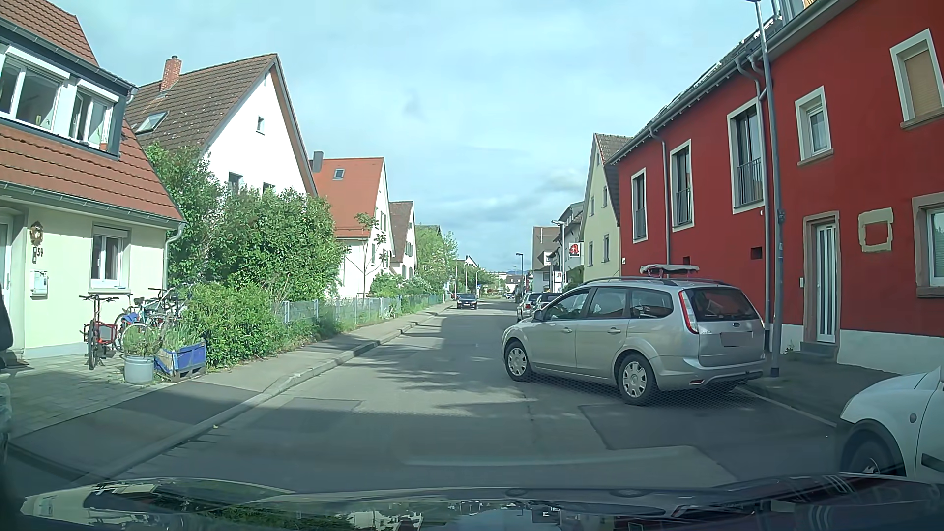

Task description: Follow the waypoints while adhering to traffic rules and regulations

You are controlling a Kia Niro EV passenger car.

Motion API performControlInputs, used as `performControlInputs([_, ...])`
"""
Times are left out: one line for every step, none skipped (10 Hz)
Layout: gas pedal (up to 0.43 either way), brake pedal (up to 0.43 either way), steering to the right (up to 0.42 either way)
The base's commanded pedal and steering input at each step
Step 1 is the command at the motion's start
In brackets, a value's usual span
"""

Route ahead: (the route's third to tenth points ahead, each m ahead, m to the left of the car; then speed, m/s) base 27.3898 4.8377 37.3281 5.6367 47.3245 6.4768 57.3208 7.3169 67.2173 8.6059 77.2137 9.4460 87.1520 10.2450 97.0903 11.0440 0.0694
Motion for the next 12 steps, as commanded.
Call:
performControlInputs([0.000, 0.055, -0.012])
performControlInputs([0.000, 0.055, -0.012])
performControlInputs([0.000, 0.055, -0.012])
performControlInputs([0.000, 0.061, -0.012])
performControlInputs([0.000, 0.055, -0.012])
performControlInputs([0.000, 0.061, -0.012])
performControlInputs([0.000, 0.061, -0.012])
performControlInputs([0.000, 0.061, -0.012])
performControlInputs([0.000, 0.061, -0.012])
performControlInputs([0.000, 0.061, -0.012])
performControlInputs([0.000, 0.055, -0.012])
performControlInputs([0.000, 0.061, -0.012])
